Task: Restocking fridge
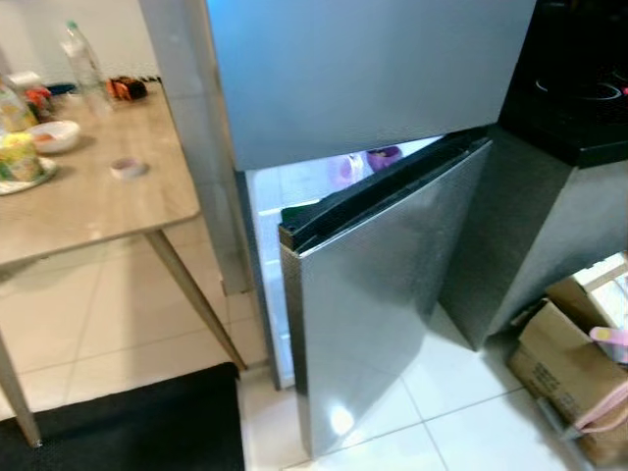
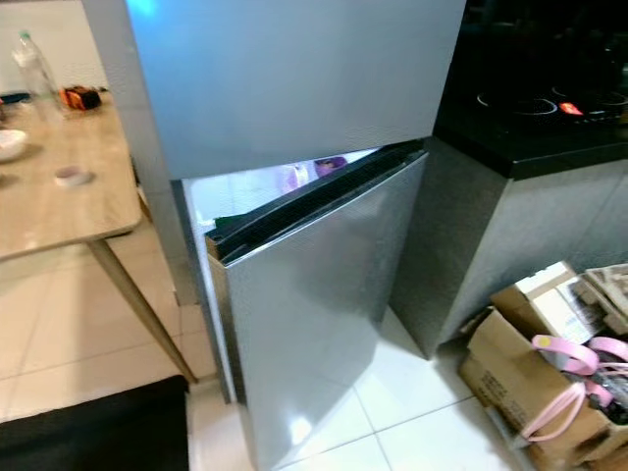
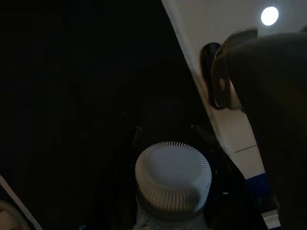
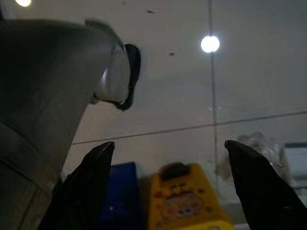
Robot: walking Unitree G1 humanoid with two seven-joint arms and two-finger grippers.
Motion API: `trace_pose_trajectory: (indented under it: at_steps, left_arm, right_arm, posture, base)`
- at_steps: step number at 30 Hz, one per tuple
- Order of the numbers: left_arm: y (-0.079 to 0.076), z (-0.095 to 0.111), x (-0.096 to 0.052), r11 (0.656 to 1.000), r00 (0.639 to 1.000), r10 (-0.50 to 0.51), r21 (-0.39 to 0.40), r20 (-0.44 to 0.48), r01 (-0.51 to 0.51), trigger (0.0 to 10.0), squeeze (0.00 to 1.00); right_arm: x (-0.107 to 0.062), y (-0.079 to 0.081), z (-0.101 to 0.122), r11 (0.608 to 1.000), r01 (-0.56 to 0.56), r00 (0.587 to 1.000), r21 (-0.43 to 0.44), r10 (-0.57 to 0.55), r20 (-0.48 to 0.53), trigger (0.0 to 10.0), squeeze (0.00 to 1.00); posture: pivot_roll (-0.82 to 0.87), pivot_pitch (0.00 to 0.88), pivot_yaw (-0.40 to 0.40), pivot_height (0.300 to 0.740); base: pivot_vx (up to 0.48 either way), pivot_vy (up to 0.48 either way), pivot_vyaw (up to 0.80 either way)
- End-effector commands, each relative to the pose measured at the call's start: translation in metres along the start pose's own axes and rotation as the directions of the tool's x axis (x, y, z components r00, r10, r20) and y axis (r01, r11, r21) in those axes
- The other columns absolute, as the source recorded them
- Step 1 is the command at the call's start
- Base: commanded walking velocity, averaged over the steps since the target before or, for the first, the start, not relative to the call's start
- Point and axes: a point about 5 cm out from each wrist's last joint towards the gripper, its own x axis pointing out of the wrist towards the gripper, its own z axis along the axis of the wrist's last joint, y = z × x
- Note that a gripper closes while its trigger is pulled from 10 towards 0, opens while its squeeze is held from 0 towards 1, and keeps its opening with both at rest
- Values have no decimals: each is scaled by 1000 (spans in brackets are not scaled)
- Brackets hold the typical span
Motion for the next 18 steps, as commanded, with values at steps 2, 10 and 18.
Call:
trace_pose_trajectory:
  at_steps: [2,10,18]
  left_arm:
    - [2,-2,0,1000,1000,6,-10,-6,-6,10000,0]
    - [5,1,0,998,999,32,-54,15,-31,10000,0]
    - [36,31,-4,949,972,177,-289,153,-127,10000,0]
  right_arm:
    - [0,0,2,1000,-1,1000,-13,1,7,10000,0]
    - [1,3,3,1000,-8,1000,-17,8,8,10000,0]
    - [1,6,0,1000,-11,1000,-10,11,6,10000,0]
  posture:
    - [-97,20,21,740]
    - [-93,21,26,740]
    - [-82,37,40,740]
  base:
    - [0,0,0]
    - [0,0,0]
    - [0,0,0]
